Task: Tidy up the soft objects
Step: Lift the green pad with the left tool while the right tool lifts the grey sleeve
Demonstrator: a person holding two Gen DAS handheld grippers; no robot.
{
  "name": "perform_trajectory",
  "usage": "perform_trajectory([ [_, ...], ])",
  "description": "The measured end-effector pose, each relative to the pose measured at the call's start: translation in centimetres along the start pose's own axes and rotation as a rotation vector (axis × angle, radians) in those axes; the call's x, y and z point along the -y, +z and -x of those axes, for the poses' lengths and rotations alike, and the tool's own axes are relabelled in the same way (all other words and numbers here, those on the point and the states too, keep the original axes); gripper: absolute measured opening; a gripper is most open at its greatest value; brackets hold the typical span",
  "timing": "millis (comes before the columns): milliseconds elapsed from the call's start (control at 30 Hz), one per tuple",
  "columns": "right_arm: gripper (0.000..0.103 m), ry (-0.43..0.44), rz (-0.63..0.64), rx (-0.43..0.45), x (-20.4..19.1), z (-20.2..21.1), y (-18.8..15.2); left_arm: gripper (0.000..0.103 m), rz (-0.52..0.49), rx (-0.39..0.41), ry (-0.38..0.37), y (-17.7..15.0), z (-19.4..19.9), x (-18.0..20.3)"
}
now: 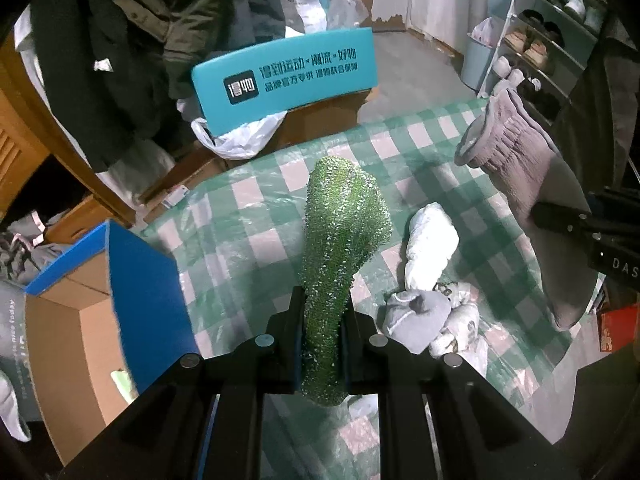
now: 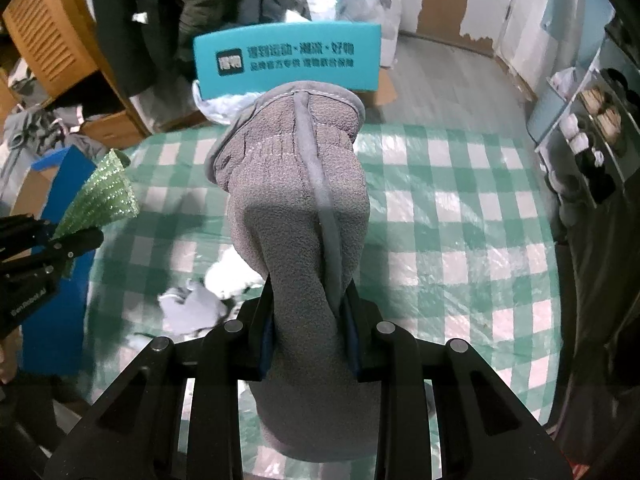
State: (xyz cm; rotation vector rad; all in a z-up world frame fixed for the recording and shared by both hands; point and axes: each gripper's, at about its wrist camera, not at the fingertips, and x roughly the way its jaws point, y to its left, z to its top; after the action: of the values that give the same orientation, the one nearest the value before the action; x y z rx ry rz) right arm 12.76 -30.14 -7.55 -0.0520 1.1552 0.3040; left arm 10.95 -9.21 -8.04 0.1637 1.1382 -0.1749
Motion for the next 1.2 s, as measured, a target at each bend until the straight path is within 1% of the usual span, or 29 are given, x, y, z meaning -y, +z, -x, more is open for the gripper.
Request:
perform_trajectory([
  [300,0.027,0.019,0.04,0.045,-1.8,2.6,0.3,0.014,-0.002,0.036,0.01,-1.1,3.1,-0.2],
  [633,0.027,0.035,0.076,0.072,-4.2,3.9,0.9,0.014,0.017,0.062,0.026,-2.3,4.9,-1.5],
  [1200,0.027,0.102,0.174,0.097,-11.5,5.1,2.5,0.014,0.09,0.088,0.068,-4.7,7.7,-6.2],
])
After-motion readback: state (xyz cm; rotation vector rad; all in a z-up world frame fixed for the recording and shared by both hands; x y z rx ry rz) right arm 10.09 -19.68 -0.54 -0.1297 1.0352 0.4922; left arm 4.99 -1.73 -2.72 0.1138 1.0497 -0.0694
